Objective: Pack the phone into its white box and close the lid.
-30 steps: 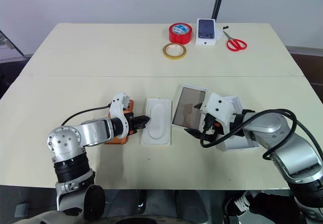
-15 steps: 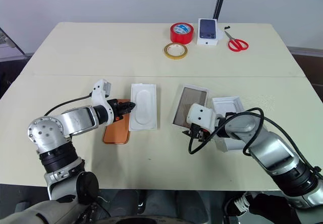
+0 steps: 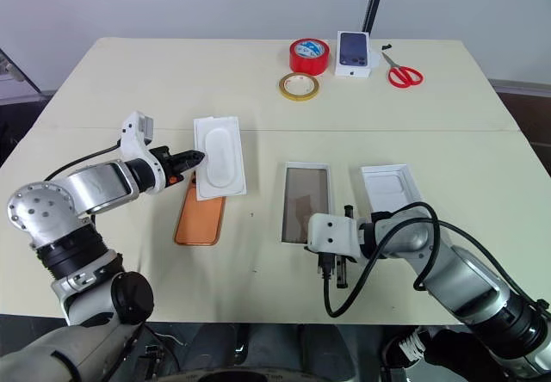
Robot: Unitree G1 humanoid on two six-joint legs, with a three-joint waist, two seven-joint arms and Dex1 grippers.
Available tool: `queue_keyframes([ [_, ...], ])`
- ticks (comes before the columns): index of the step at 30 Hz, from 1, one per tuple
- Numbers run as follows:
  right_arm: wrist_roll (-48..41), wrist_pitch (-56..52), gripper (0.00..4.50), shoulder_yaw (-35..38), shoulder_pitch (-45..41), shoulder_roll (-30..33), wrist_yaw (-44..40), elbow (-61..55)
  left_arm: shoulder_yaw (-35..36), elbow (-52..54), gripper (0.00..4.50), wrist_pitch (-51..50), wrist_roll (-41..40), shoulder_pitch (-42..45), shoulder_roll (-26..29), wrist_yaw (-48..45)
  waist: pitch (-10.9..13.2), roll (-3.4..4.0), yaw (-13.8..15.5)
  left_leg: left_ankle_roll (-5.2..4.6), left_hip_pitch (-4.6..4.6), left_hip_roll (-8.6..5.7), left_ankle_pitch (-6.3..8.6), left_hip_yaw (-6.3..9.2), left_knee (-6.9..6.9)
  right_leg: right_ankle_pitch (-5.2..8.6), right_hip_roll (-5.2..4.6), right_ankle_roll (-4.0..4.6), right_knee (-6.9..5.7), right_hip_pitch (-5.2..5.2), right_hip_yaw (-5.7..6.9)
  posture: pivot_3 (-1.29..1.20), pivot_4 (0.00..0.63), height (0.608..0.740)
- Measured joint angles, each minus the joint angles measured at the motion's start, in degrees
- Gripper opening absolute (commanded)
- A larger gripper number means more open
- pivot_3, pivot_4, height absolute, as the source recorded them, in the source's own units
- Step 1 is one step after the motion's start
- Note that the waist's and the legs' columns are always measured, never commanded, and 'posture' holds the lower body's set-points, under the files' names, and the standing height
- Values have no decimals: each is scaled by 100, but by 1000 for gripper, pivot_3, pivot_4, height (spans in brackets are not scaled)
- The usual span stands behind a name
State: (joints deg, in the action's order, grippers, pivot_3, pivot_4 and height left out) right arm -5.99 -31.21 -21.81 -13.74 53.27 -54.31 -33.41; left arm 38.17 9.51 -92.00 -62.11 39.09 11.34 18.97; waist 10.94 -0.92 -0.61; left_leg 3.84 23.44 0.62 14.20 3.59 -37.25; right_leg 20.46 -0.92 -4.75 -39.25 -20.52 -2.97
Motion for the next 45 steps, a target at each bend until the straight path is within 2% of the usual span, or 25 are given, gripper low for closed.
queue_keyframes([
  [1,78,0,65,-46,-31,-103,46,17,-23,-6,0,0,-26,-1,1,-3,0,-1,1,1,0,0,0,1,0,0,0,0,0,-1,0,0,150,740],
  [4,227,29,880,-130,-225,-286,62,135,-147,-7,0,0,-215,-1,-26,-9,0,-1,1,3,0,0,-1,1,0,0,-2,0,-1,-1,0,0,150,740],
  [6,229,23,1863,-113,-297,-331,6,155,-201,-5,0,0,-335,-2,-99,20,0,-2,9,3,1,0,-1,3,0,0,-3,0,0,-1,0,0,150,740],
  [7,210,22,2525,-99,-300,-355,-11,155,-207,-4,0,0,-385,-2,-139,36,0,-2,10,3,1,0,-1,3,0,0,-3,0,0,-1,0,0,150,740],
  [10,34,-53,3921,221,-317,-510,55,159,-306,39,0,0,-609,-3,-445,237,0,-2,19,2,2,-3,-1,2,-1,0,-9,0,0,1,0,0,150,740],
  [17,-328,-286,3921,1526,-351,-216,72,529,-835,305,0,0,-961,-360,-1541,1047,0,-6,26,-5,2,-5,3,1,-1,-1,-8,-1,2,3,-2,0,150,740],
  [21,-309,-210,3921,1631,-302,-95,80,745,-1060,305,0,0,-964,-429,-1977,1445,0,-6,0,-6,2,-4,3,-1,0,-1,-2,-1,2,2,-4,0,150,740],
  [26,-234,-124,3921,1642,-292,-78,148,905,-1277,276,0,0,-912,-450,-2045,1671,0,-6,2,-1,2,-3,1,-2,0,-1,6,-1,2,2,-5,0,150,740],
  [29,-195,-62,3980,1642,-301,-78,208,933,-1433,241,904,0,-912,-479,-2055,1729,0,-6,12,0,2,-4,-1,-3,-1,-1,4,-1,2,2,-5,0,150,740],
  [34,-138,-48,3980,1642,-419,-90,323,1076,-1469,232,3243,2,-972,-479,-2044,1728,0,-6,12,1,2,-5,-1,-3,-1,-1,5,-1,2,2,-5,0,150,740],
  [35,-135,-49,3980,1642,-458,-95,346,1094,-1468,232,3243,3,-999,-478,-2026,1709,0,-5,11,2,2,-5,-1,-3,-1,-1,5,-1,2,2,-5,0,150,740],
  [38,-192,-124,3099,1642,-572,-191,387,1106,-1438,231,3290,27,-1217,-450,-1723,1581,1,-5,-11,2,2,0,-1,-3,0,-1,9,-1,2,0,-5,0,150,740],
  [39,-242,-187,2705,1645,-617,-258,391,1105,-1420,231,3290,72,-1303,-418,-1518,1494,0,-5,-24,3,-1,3,-2,-4,2,-1,9,-1,1,0,-5,0,150,740],
  [40,-302,-270,2057,1646,-653,-303,394,1105,-1411,242,3290,142,-1342,-379,-1297,1379,0,-5,-22,4,-2,5,-2,-3,4,-1,10,-1,0,0,-4,0,150,740],
  [44,-384,-662,56,1570,-911,-668,567,1104,-1857,534,3290,505,-856,-408,108,391,0,-4,-33,12,-2,4,-7,-6,13,-1,16,0,0,-5,-5,0,150,740],
  [45,-379,-755,56,1506,-967,-762,633,1101,-2048,675,3290,718,-618,-484,485,4,-1,-2,-24,14,-2,3,-8,-6,14,-1,14,0,0,-6,-5,0,150,740],
])
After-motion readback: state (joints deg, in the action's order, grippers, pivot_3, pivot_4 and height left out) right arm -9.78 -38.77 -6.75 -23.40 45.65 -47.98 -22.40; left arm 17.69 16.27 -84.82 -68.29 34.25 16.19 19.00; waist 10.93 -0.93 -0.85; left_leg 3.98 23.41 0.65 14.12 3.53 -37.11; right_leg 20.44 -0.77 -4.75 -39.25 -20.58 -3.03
